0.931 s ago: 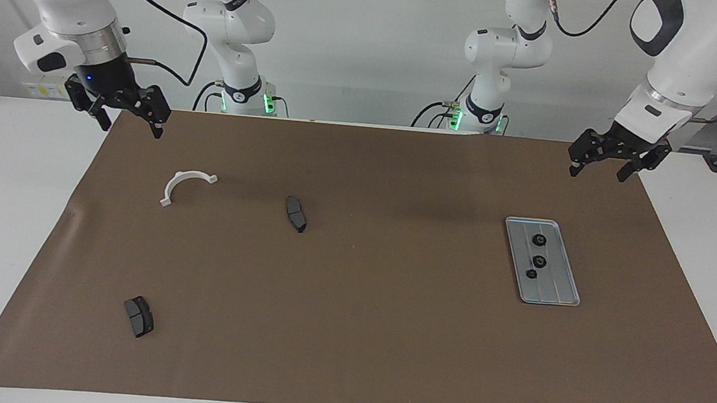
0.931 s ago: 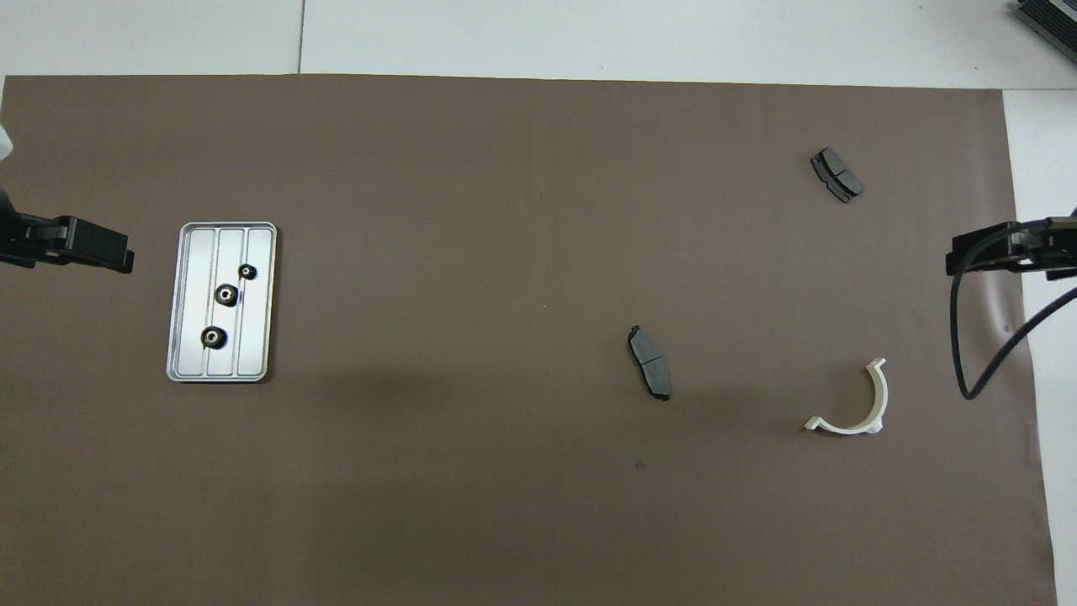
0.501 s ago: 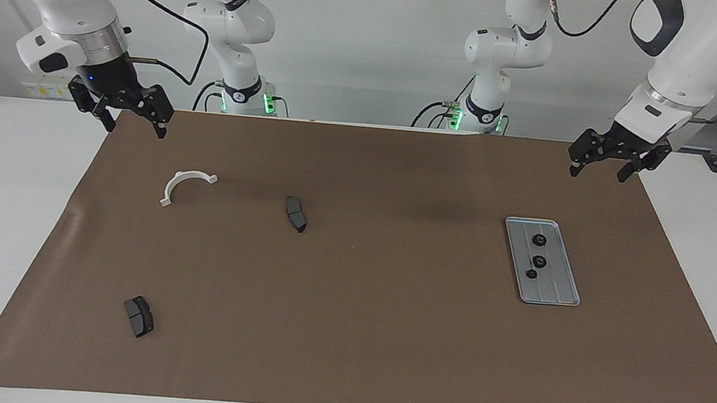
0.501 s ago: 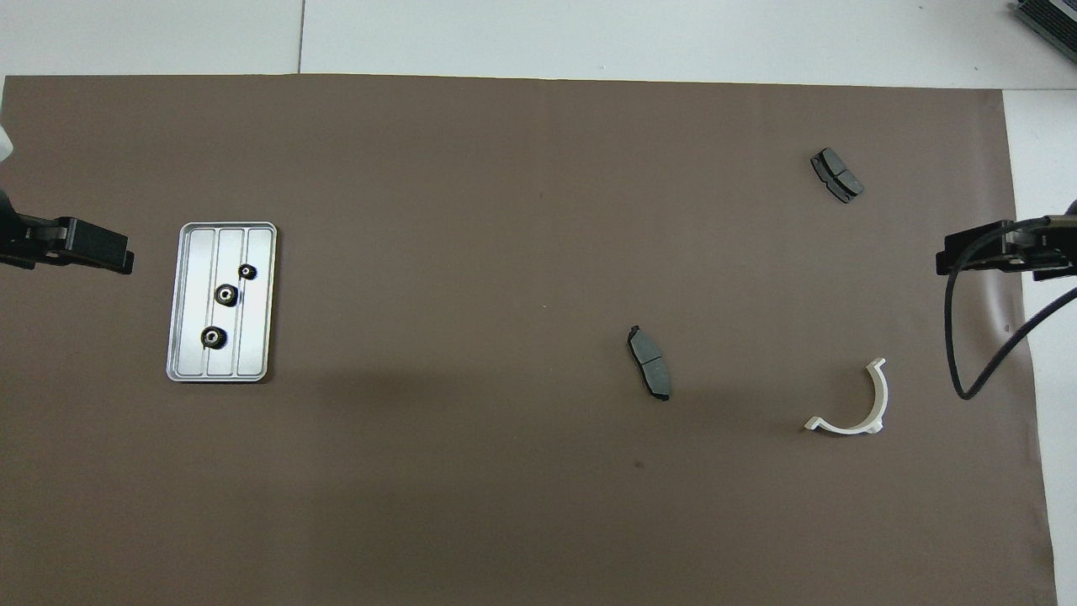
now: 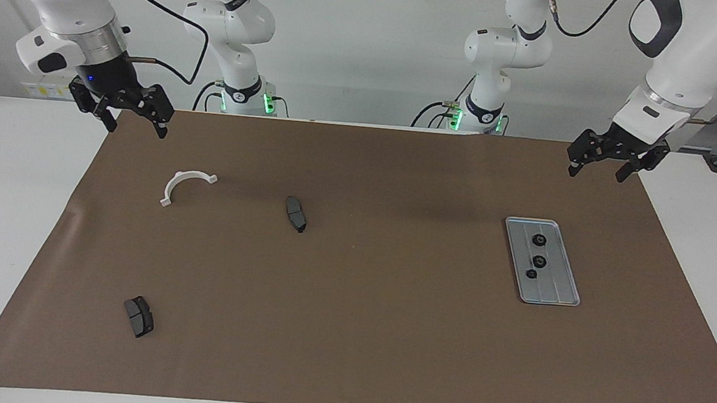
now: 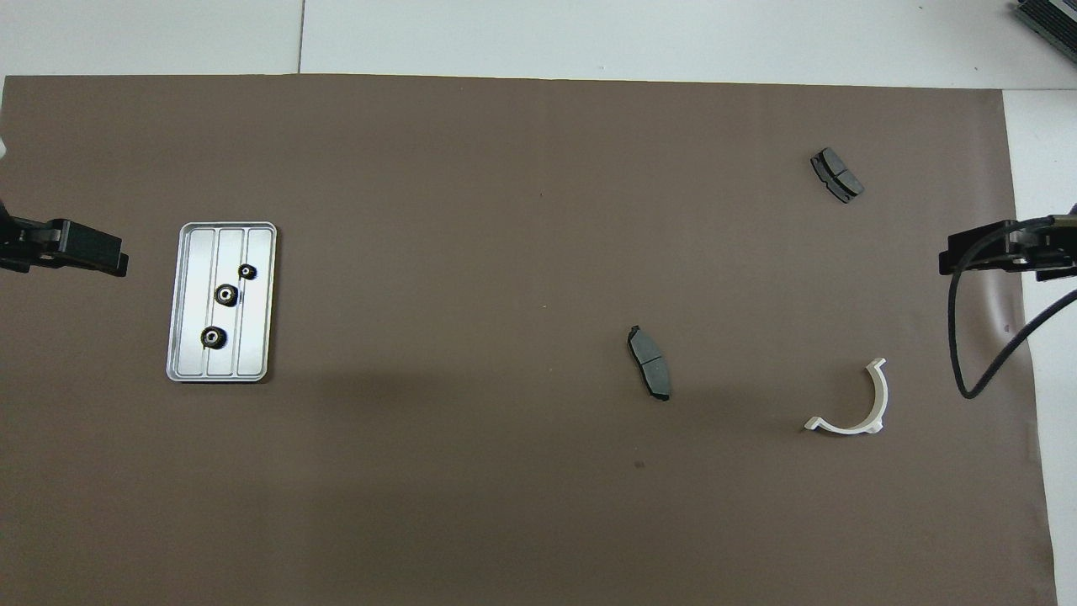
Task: Place bearing gear from tray to pile
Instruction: 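Reach the left gripper toward the metal tray of black gears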
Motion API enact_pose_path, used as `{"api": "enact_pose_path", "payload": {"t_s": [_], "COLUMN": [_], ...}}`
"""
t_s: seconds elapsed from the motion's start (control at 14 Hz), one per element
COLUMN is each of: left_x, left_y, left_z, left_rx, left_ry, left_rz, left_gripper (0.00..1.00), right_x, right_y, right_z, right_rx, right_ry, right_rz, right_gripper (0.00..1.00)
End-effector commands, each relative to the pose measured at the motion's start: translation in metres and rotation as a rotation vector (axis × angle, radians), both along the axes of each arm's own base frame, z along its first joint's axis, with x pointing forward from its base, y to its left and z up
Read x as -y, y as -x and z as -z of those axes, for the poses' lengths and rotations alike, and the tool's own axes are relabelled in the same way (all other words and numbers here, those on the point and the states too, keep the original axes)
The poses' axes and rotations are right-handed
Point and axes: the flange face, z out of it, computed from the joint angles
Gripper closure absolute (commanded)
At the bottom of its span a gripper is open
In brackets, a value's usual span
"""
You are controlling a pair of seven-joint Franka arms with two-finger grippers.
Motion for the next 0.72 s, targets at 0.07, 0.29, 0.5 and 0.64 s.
{"api": "enact_pose_path", "payload": {"t_s": [0.07,0.29,0.5,0.64], "left_x": [0.000,-0.001,0.000,0.000], "left_y": [0.019,0.016,0.007,-0.009], "left_z": [0.011,0.014,0.030,0.051], "left_rx": [0.012,0.036,0.052,0.055], "left_ry": [-0.012,-0.011,-0.010,-0.009], "left_rz": [0.082,0.067,0.066,0.067], "left_gripper": [0.00,0.00,0.00,0.00], "right_x": [-0.003,-0.003,-0.003,-0.003], "right_y": [0.005,0.005,0.005,0.005], "right_z": [-0.001,-0.001,-0.001,-0.001], "right_rx": [0.007,0.007,0.007,0.007], "right_ry": [-0.022,-0.022,-0.022,-0.022], "right_rz": [0.011,0.011,0.011,0.011], "right_gripper": [0.00,0.00,0.00,0.00]}}
